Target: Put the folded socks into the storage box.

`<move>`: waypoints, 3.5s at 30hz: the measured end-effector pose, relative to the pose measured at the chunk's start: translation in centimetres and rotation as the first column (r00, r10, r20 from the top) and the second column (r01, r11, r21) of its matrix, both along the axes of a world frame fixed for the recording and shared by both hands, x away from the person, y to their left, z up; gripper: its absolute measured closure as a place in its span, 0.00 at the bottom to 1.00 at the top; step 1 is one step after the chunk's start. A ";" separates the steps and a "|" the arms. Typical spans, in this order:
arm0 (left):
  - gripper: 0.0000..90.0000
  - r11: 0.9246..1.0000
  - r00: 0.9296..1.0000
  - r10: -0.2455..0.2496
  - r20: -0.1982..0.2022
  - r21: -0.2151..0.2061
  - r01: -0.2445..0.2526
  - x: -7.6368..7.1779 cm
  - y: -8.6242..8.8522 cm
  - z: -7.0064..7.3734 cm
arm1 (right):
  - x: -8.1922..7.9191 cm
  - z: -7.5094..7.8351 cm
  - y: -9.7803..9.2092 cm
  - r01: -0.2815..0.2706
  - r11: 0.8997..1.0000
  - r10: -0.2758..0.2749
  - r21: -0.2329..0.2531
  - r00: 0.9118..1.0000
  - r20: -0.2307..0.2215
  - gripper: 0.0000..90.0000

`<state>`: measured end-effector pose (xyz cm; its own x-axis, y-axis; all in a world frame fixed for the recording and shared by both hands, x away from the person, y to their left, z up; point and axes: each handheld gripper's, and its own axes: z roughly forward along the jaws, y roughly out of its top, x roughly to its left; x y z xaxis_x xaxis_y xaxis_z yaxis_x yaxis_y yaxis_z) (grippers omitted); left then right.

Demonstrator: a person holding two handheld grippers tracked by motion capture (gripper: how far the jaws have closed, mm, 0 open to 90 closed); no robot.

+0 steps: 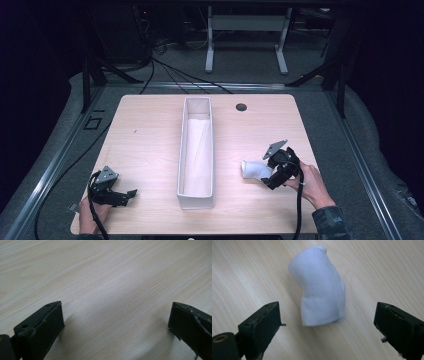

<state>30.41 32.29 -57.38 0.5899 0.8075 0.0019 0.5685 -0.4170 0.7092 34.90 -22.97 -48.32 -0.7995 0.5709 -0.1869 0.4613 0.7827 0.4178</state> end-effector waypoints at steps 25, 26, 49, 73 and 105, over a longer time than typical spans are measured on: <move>0.00 1.000 1.000 -0.005 0.000 -0.001 0.005 0.0 0.0 0.0 | 3.8 -3.2 4.3 -0.093 0.987 0.077 -0.129 0.989 -0.127 0.42; 0.00 1.000 1.000 -0.005 0.000 -0.001 0.005 0.0 0.0 0.0 | 3.9 -3.3 4.3 -0.091 0.987 0.074 -0.130 0.988 -0.133 0.43; 0.00 1.000 1.000 -0.004 0.001 -0.001 0.004 0.0 0.0 0.0 | 3.9 -3.8 3.9 -0.091 0.989 0.076 -0.113 0.989 -0.130 0.66; 0.00 1.000 1.000 -0.002 0.000 -0.001 0.002 0.0 0.0 0.0 | 3.7 0.7 3.7 -0.112 0.984 0.099 -0.140 0.990 -0.099 0.65; 0.00 1.000 1.000 -0.003 0.000 -0.002 0.003 0.0 0.0 0.0 | 4.3 6.3 5.7 -0.149 0.979 0.144 -0.142 0.989 -0.046 0.65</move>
